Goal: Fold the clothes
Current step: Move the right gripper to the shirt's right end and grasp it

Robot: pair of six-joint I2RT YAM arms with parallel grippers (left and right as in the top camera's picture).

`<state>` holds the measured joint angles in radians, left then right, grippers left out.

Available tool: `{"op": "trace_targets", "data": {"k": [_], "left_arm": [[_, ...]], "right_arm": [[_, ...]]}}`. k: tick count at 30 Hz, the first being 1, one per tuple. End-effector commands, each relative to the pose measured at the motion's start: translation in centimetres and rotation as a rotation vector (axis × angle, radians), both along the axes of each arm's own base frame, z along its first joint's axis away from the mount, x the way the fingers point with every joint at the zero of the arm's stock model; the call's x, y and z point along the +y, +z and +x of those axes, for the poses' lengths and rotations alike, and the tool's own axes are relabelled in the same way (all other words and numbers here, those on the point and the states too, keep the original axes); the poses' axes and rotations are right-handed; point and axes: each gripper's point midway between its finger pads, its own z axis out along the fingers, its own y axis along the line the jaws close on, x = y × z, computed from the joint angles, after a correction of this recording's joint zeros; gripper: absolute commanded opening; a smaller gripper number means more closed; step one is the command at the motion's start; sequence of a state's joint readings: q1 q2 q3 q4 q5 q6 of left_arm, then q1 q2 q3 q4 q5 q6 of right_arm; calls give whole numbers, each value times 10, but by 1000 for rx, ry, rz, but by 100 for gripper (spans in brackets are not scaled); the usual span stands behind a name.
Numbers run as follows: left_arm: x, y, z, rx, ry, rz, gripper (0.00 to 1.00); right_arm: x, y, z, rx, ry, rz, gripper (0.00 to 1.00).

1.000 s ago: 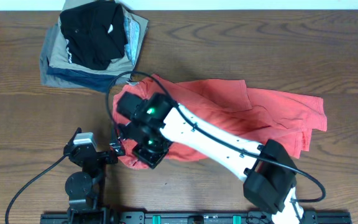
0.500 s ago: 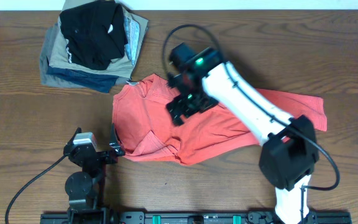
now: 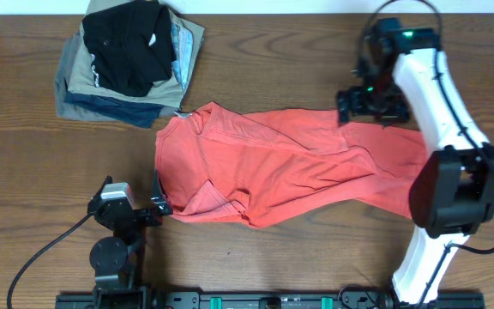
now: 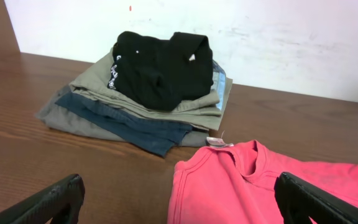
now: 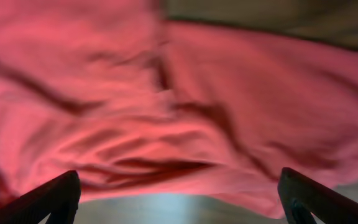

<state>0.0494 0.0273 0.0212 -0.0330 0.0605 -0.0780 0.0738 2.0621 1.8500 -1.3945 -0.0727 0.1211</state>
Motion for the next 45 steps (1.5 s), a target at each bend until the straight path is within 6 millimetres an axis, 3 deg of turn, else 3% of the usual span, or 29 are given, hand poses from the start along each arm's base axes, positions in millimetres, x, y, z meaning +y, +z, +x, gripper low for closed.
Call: {"op": "trace_targets", "data": {"k": [1,5,16,21,27,33,45], "left_arm": [[0,-15,-1,45,-1,-7,98],[0,-15,-1,45,-2,-7,98],[0,-15,-1,45,-1,-7,98],[0,-15,-1,45,-2,-7,98],[0,-15,-1,45,-1,-7,98],[0,-15,-1,45,-1,-7,98],[0,-15,-1,45,-2,-7,98]], "right_arm": [[-50,13,6,-54,-204,-92,99],[-92,17,-2,-40,-359,-90,99],[-172,25,-24,-55,-641,-63,99],[-210,7,-50,-13,-742,-39,99],[-211,-29,-53,-46,-722,118,97],[-208,-67,-65,-33,-732,130,71],[-213,-105,-89,8,-761,31,71]]}}
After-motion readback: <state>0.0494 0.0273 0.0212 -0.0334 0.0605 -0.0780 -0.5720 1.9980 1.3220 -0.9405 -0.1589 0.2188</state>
